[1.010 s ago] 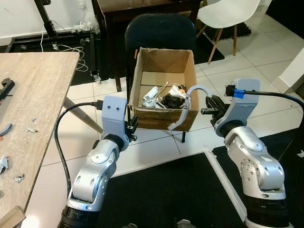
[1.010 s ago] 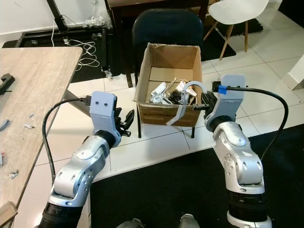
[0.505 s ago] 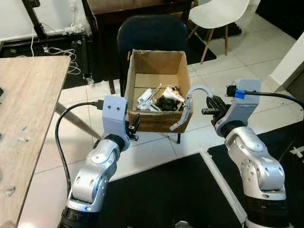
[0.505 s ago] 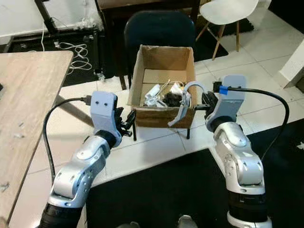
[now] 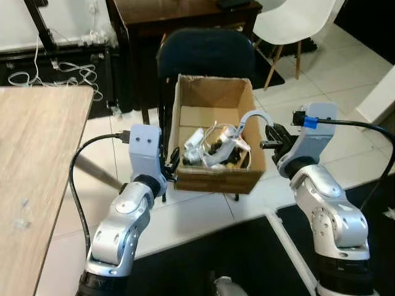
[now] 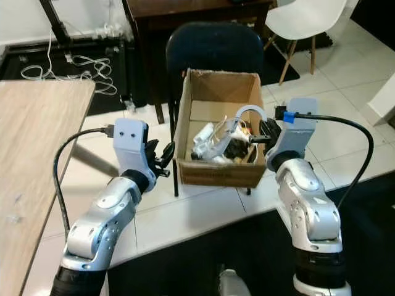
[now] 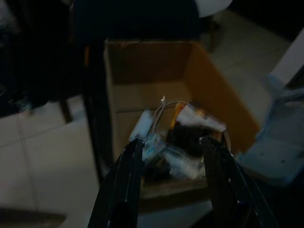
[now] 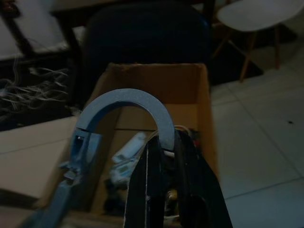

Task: Picking trash to rubbish bin

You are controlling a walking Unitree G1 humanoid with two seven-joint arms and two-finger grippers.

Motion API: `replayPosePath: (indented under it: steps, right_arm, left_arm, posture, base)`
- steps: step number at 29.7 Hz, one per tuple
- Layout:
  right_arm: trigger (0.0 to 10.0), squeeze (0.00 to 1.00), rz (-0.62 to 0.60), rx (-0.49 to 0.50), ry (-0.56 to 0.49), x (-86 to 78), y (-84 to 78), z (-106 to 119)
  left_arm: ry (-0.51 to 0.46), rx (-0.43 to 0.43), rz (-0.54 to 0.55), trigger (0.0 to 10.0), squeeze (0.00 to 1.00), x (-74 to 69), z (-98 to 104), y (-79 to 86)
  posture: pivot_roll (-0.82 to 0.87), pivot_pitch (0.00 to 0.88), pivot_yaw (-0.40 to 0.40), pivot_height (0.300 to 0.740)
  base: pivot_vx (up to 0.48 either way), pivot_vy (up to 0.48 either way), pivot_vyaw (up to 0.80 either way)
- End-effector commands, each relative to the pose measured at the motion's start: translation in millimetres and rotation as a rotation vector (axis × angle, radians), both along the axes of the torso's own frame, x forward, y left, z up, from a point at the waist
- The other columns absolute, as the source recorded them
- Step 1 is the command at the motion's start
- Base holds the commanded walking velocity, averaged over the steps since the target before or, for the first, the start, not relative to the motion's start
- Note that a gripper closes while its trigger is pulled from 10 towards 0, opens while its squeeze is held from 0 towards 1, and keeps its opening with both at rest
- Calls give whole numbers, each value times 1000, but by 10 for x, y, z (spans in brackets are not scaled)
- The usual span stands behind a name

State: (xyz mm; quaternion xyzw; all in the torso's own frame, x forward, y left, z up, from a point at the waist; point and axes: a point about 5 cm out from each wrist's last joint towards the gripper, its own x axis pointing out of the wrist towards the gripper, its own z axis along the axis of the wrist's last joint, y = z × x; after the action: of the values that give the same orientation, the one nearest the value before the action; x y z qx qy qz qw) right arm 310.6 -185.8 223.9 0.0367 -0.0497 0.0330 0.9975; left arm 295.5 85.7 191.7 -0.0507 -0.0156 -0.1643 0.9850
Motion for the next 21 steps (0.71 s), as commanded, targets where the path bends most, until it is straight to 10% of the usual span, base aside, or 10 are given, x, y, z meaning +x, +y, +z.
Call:
replayPosePath:
  steps: [1,12,21]
  right_arm:
    - [10000,0,0,1,-10,-16,3,14]
    - [10000,0,-1,-2,-3,-12,4,-7]
    - [10000,0,-12,-7,7,3,-50,-39]
  left_arm:
    - [18,-1,5,10000,0,-27,-49,22]
    - [22,1,7,10000,0,-33,-56,23]
    - [19,18,23,10000,0,-29,-65,25]
  posture:
    - [7,204,16,740]
    - [6,207,14,740]
    - [6,207,14,740]
  base:
    - [458,0,0]
    - [444,0,0]
    - [0,0,0]
